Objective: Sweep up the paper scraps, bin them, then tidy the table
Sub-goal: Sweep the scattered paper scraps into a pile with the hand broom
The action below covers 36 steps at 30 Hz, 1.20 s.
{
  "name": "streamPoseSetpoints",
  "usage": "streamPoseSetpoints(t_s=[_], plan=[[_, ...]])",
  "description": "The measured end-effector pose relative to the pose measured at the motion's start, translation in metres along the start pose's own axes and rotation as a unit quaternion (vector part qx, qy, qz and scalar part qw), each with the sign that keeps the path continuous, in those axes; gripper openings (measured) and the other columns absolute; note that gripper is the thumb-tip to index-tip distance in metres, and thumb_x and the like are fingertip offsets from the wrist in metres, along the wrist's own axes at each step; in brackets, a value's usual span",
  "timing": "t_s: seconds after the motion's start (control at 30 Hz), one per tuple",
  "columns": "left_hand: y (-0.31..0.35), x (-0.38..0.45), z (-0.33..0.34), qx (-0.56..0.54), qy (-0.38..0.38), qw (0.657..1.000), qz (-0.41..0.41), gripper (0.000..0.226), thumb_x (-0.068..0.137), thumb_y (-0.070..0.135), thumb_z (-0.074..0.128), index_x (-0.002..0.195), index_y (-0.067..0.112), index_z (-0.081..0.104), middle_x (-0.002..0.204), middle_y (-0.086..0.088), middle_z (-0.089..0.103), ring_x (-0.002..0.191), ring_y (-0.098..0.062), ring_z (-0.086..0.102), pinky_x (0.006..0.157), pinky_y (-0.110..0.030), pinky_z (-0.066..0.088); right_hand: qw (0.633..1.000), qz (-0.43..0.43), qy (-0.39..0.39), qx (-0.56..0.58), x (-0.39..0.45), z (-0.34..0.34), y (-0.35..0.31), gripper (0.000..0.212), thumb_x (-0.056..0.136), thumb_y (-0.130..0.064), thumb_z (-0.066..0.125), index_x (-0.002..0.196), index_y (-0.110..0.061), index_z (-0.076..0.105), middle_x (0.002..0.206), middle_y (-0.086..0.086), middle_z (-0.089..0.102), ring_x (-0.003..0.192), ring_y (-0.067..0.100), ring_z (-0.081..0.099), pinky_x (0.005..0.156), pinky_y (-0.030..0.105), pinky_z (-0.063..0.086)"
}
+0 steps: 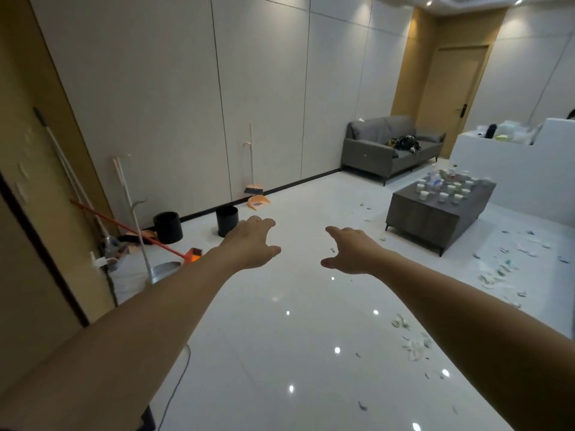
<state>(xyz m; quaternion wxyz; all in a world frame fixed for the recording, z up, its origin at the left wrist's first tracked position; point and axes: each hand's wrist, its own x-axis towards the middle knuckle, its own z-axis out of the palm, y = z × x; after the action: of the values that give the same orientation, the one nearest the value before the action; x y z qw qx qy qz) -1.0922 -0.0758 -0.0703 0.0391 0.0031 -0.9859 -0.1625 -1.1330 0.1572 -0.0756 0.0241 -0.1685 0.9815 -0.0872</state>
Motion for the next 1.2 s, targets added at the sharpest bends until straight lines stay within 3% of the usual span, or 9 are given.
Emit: streamPoseSetpoints(t_s=[0.3,0.47,0.83,1.2], plan=[[-0.061,0.201,0.009,0.03,-0.023,0.999,-0.021,0.07,0.087,0.05,0.06,0.147,0.028,0.032,0.149,-0.001,0.035,0.131,-0.025,0.038,0.102,-0.042,0.042,1.0,-0.019,-0.003,0.018,0.218,0.0,0.012,0.084,0.087,-0.052,0.066,0.153,-0.021,0.026,0.137,0.012,0.052,0.126,0.033,0.046,0.093,0.04,0.044],[-0.076,0.337,0.027,0.041,0.003,0.999,-0.033,0.071,0.085,0.051,0.061,0.146,0.027,0.033,0.145,0.0,0.039,0.128,-0.025,0.039,0.101,-0.043,0.042,0.999,-0.041,-0.008,0.022,0.357,0.009,0.051,0.084,0.087,-0.051,0.067,0.154,-0.021,0.025,0.139,0.012,0.051,0.126,0.032,0.047,0.096,0.041,0.046],[-0.093,0.6,0.044,0.045,-0.024,0.996,-0.072,0.061,0.085,0.047,0.062,0.138,0.026,0.041,0.135,0.0,0.046,0.119,-0.025,0.045,0.095,-0.045,0.049,0.995,-0.059,-0.049,0.071,0.639,-0.017,0.122,0.083,0.088,-0.048,0.067,0.154,-0.017,0.027,0.147,0.012,0.048,0.132,0.03,0.044,0.099,0.036,0.042],[-0.226,0.88,0.068,0.03,-0.007,0.997,-0.067,0.066,0.082,0.05,0.061,0.141,0.031,0.037,0.142,0.0,0.043,0.127,-0.024,0.041,0.098,-0.04,0.042,0.993,-0.052,-0.081,0.062,0.932,0.02,0.113,0.083,0.089,-0.045,0.068,0.155,-0.016,0.025,0.149,0.012,0.047,0.132,0.03,0.046,0.101,0.037,0.044]])
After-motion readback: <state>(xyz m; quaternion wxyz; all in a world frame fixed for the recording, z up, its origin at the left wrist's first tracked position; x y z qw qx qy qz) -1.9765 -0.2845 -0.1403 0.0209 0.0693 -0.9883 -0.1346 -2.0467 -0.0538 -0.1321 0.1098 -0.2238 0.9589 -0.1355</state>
